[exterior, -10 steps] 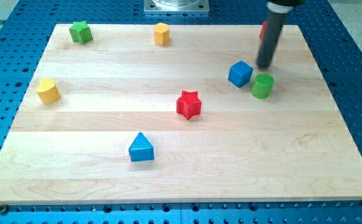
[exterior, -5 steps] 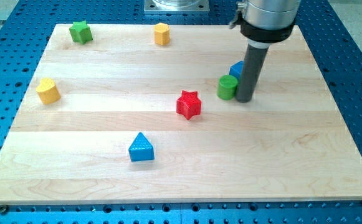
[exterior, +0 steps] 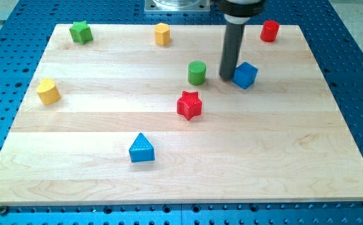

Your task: Move the cube at the right center of the board

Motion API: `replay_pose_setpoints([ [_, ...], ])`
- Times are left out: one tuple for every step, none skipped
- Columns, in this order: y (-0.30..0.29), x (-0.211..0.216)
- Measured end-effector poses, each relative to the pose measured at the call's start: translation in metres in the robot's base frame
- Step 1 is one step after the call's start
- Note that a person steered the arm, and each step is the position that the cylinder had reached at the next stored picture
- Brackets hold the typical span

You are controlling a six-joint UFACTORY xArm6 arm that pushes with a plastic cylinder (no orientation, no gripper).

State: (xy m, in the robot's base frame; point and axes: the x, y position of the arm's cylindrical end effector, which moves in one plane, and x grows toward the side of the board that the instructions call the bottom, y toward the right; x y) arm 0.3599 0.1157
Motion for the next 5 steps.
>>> replay_pose_setpoints([
  [0.053, 0.0],
  [0.067, 0.0],
  [0.037, 0.0],
  [0.01, 0.019],
  [0.032, 0.043],
])
